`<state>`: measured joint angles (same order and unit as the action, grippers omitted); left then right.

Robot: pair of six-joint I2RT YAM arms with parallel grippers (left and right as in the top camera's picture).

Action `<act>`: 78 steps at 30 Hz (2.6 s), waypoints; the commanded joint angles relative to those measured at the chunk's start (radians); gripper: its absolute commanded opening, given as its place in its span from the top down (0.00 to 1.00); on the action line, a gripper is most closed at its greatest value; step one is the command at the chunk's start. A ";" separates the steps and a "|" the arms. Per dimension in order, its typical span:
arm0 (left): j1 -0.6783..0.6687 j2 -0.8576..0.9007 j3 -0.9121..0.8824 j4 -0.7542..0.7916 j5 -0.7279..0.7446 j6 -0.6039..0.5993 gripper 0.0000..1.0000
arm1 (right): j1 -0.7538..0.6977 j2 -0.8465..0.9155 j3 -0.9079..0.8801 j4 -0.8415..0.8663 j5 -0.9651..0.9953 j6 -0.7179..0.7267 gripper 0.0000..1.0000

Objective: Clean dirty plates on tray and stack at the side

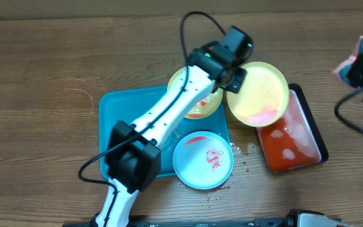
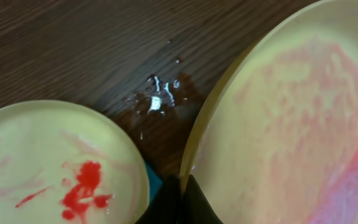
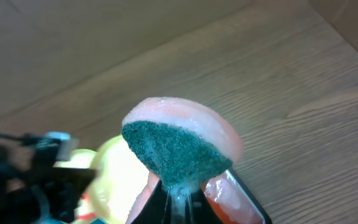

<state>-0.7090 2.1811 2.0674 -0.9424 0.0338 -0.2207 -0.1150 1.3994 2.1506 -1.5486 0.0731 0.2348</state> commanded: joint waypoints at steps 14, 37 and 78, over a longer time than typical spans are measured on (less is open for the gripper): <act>-0.249 0.076 0.151 0.032 -0.534 0.242 0.96 | 0.003 -0.106 0.022 -0.001 -0.016 -0.003 0.96; -0.396 0.088 0.145 0.192 -1.046 0.558 0.96 | 0.002 -0.106 0.022 0.014 -0.015 -0.003 0.96; -0.424 0.088 0.127 0.214 -1.035 0.559 0.96 | 0.002 -0.106 0.022 0.016 -0.016 -0.003 0.96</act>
<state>-1.1309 2.2585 2.1906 -0.7353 -0.9920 0.3256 -0.1154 1.3025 2.1532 -1.5398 0.0586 0.2348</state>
